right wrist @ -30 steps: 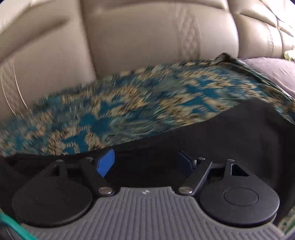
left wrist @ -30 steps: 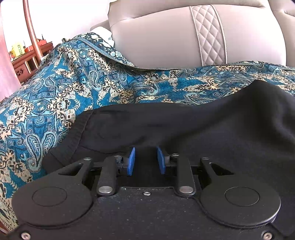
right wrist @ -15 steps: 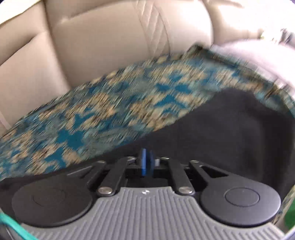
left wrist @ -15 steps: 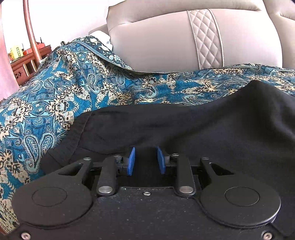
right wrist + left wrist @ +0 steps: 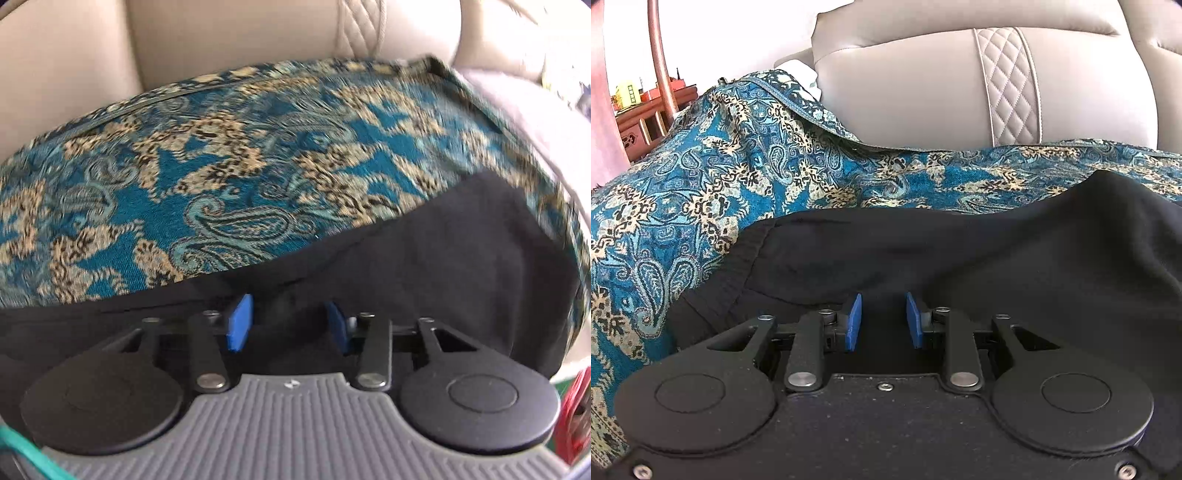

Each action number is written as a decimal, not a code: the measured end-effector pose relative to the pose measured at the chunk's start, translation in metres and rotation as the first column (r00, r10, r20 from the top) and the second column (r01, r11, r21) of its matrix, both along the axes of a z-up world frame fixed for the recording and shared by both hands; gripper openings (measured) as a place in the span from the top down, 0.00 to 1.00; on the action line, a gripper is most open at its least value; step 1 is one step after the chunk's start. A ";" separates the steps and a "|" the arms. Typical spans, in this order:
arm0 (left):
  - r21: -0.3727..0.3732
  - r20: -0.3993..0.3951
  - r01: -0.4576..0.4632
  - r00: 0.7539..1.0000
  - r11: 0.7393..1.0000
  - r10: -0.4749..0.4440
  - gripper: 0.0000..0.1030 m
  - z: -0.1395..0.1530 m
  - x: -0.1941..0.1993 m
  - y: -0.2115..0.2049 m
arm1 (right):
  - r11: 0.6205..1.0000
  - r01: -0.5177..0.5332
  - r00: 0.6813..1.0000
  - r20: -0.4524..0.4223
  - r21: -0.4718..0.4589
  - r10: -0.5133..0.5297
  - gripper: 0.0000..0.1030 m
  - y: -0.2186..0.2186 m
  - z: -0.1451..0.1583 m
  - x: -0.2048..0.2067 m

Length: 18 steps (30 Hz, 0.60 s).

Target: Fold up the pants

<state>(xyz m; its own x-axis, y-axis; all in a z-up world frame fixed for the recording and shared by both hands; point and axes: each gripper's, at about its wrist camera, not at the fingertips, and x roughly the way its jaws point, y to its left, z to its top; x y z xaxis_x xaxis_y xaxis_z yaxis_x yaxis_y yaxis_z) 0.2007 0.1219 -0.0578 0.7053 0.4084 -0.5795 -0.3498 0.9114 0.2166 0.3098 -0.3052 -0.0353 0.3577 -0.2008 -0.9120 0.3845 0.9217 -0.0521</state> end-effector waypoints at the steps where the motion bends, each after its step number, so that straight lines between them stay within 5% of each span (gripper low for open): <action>1: 0.003 0.004 0.006 1.000 1.000 -0.006 0.74 0.000 -0.001 0.000 | 1.000 0.029 1.000 0.005 0.000 -0.029 0.96 -0.003 0.002 0.000; 7: -0.030 0.013 0.021 1.000 0.999 -0.021 0.74 0.000 -0.003 0.006 | 0.988 0.154 0.974 0.167 -0.003 -0.152 0.97 -0.019 0.010 -0.017; 15: -0.025 0.007 0.020 1.000 0.999 -0.020 0.74 0.001 -0.002 0.007 | 0.983 0.167 0.927 0.327 0.072 -0.182 0.94 -0.046 0.007 -0.012; 16: -0.024 0.006 0.020 1.000 1.000 -0.019 0.74 0.001 -0.002 0.007 | 0.986 0.141 0.933 0.321 0.094 -0.164 0.90 -0.049 0.001 -0.010; 17: -0.023 0.004 0.019 1.000 1.000 -0.019 0.74 0.001 -0.002 0.007 | 0.985 0.128 0.934 0.319 0.111 -0.158 0.69 -0.051 -0.004 -0.010; 18: -0.023 0.004 0.019 1.000 1.000 -0.019 0.74 0.001 -0.002 0.007 | 0.983 0.134 0.930 0.327 0.127 -0.169 0.65 -0.056 -0.007 -0.014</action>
<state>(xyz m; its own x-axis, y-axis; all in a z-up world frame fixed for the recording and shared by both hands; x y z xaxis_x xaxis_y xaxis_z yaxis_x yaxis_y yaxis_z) 0.1991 0.1288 -0.0569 0.7147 0.3816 -0.5861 -0.3332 0.9226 0.1944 0.2953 -0.3611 -0.0425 0.6185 -0.1903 -0.7624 0.4990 0.8446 0.1940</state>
